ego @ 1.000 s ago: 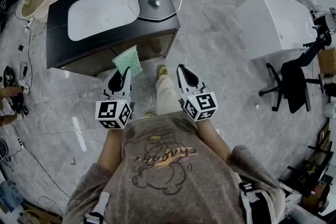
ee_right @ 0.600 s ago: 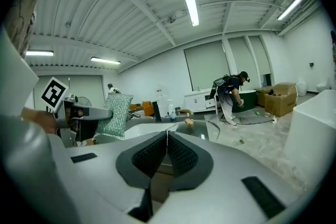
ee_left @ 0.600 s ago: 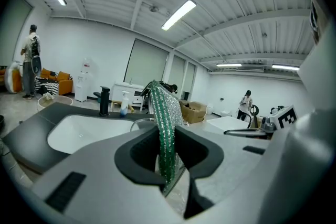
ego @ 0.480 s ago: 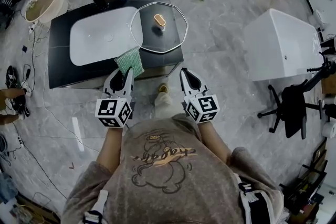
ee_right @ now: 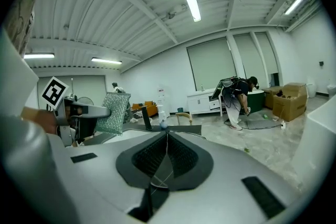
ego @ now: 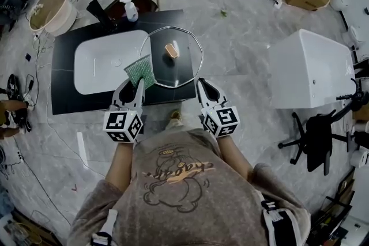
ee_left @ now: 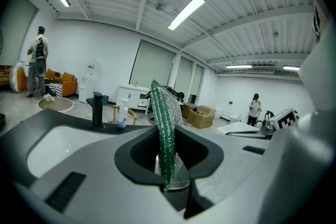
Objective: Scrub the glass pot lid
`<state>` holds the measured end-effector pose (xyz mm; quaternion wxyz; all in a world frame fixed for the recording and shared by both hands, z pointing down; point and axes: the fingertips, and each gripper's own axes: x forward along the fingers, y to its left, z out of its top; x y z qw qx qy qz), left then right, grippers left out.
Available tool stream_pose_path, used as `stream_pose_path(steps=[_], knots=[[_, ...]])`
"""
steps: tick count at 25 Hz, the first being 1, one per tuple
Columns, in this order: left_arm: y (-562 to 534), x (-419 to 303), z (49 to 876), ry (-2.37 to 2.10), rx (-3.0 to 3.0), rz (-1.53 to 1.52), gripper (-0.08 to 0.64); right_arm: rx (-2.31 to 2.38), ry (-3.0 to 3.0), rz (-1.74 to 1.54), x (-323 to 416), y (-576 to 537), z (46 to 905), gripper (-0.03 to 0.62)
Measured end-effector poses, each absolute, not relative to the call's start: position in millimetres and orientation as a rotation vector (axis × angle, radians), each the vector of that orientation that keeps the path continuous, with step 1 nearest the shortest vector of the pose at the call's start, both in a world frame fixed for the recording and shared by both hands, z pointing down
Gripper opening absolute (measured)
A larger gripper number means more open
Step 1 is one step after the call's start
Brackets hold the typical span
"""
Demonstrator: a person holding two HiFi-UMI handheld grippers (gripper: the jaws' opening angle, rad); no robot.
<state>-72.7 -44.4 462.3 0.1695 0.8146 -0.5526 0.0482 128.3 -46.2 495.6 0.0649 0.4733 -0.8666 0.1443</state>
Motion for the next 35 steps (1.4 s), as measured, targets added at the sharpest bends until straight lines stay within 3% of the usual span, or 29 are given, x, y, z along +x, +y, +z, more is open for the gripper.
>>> stream_pose_path(steps=[27, 33, 35], knots=[[-126, -91, 464, -1.456, 2.357, 0.154, 0.087, 1.383, -2.625, 0.472, 82, -120, 497, 0.034], [-131, -92, 470, -1.422, 2.369, 0.164, 0.087, 1.344, -2.631, 0.494, 74, -124, 502, 0.161], [-132, -93, 471, -1.417, 2.371, 0.165, 0.087, 1.344, -2.62, 0.497, 73, -124, 506, 0.247]])
